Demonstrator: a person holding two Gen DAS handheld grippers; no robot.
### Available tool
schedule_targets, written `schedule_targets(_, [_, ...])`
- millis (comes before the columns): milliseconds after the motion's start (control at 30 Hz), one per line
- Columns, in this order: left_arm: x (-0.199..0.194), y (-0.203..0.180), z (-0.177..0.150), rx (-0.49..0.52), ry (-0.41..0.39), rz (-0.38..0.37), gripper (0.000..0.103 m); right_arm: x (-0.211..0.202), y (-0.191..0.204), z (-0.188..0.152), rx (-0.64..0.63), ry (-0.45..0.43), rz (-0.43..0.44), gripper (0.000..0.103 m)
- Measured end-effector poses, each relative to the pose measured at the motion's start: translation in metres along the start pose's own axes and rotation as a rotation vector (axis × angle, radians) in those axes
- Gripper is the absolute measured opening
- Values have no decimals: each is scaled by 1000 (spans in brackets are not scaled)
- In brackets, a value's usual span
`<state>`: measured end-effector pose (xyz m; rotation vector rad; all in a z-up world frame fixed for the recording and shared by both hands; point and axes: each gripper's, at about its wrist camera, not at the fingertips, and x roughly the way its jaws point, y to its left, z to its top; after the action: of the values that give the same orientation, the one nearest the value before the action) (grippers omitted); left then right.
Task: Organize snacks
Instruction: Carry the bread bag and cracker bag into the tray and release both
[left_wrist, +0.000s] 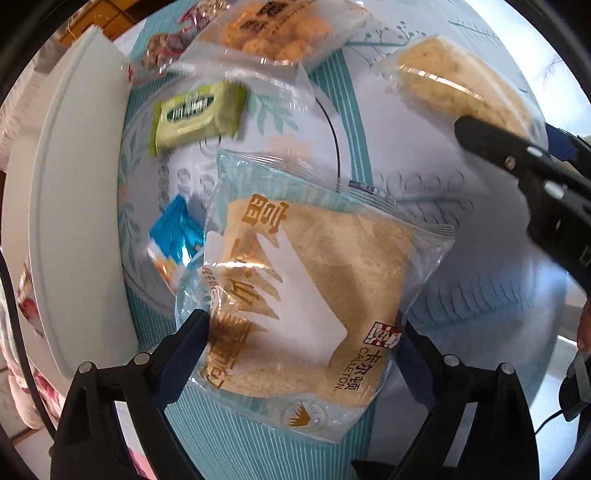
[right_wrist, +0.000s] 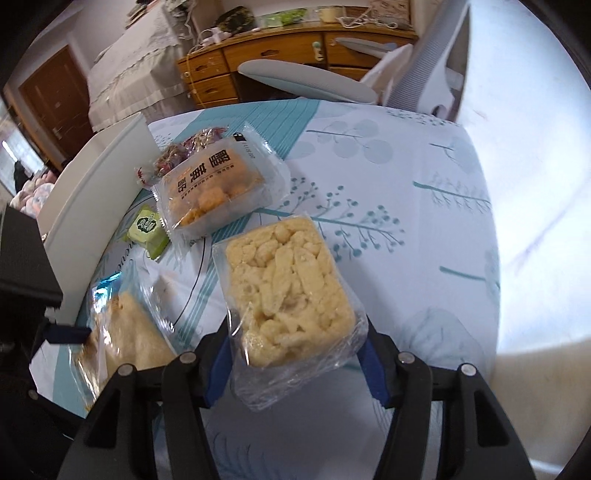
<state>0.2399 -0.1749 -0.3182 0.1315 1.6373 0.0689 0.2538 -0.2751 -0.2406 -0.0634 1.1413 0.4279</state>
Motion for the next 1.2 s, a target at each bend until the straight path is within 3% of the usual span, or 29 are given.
schedule_targets(200, [-6, 22, -29, -24, 31, -51, 92, -21, 2, -8, 86, -4, 29, 60])
schedule_targets(367, [-30, 41, -48, -15, -9, -93, 92, -38, 10, -15, 150, -16, 85, 60])
schedule_targets(800, [-126, 126, -89, -104, -216, -293, 92, -78, 57, -29, 245, -61, 178, 60])
schedule_targets(967, [-166, 143, -100, -84, -296, -326, 92, -92, 92, -30, 255, -92, 173, 60])
schedule_targets(1200, [-192, 194, -110, -68, -373, -353, 92, -102, 147, -27, 280, -133, 180, 60])
